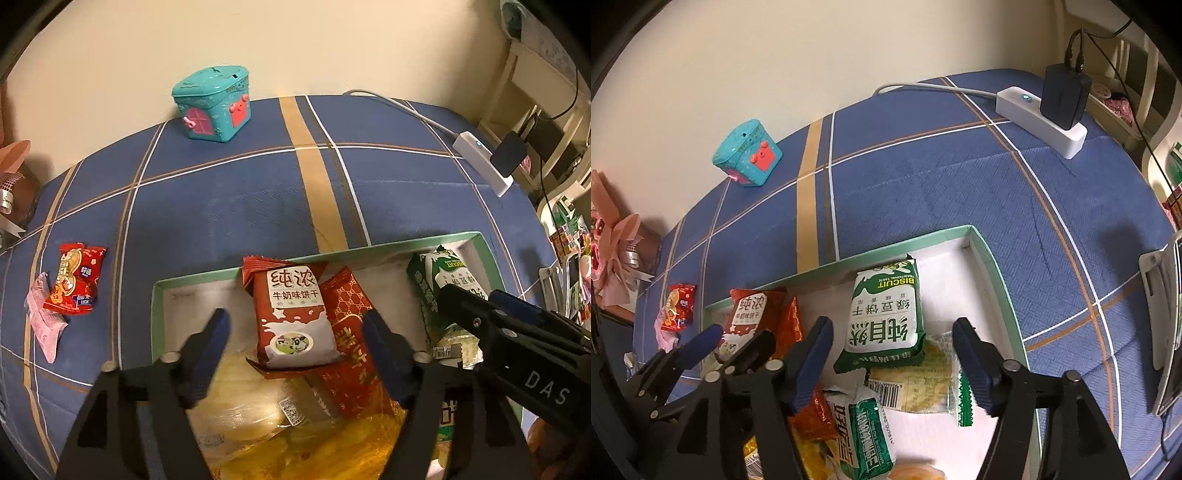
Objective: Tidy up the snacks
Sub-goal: 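Open right tool releasing the green packet while left tool releases the milk biscuit packet in the tray, then move both tools back over the pink and red packets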
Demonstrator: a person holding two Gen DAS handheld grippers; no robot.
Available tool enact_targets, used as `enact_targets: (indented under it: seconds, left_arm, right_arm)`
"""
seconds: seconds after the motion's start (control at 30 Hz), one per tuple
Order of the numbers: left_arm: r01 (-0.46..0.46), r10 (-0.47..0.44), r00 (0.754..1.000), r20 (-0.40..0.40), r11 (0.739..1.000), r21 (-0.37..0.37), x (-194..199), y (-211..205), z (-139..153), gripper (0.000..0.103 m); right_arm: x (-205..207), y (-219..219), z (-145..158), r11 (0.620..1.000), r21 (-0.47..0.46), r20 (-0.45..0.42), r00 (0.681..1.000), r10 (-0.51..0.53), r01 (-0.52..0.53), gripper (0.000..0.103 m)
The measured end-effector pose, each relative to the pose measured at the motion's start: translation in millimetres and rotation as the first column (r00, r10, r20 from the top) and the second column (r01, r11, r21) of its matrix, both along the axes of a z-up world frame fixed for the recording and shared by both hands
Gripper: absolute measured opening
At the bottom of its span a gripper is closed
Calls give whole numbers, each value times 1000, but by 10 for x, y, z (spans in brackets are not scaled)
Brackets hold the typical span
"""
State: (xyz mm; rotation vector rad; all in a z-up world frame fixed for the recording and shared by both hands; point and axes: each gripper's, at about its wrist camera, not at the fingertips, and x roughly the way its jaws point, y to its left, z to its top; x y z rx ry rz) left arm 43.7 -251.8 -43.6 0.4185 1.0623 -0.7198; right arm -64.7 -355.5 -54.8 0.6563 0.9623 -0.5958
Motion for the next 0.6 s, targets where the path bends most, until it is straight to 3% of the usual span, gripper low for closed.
enact_targets:
  seconds: [0.1,0.17,0.23,0.3,0.6]
  left_arm:
    - [-9,9,1000,3,1000,-7,20,18,28,85]
    - [-14,14,1000,11,1000,-7,32,27,42,88]
    - [-39,39,999,36,999,3,57,51,50,99]
    - [-65,64,997,50,998,7,93,72,53,103]
    - [-145,143,987,69,989,25,217,178,52,103]
  right_arm:
    - [-7,1,22,1000,-14,7,1000,-5,5,89]
    - [-8,1,34,1000,-20,13,1000,-6,6,92]
    - [-10,2,49,999,-36,15,1000,-10,11,96]
    - [-20,-9,58,998,-56,7,1000,-23,24,103]
    - [-16,-18,62,998,-60,23,999,-29,31,103]
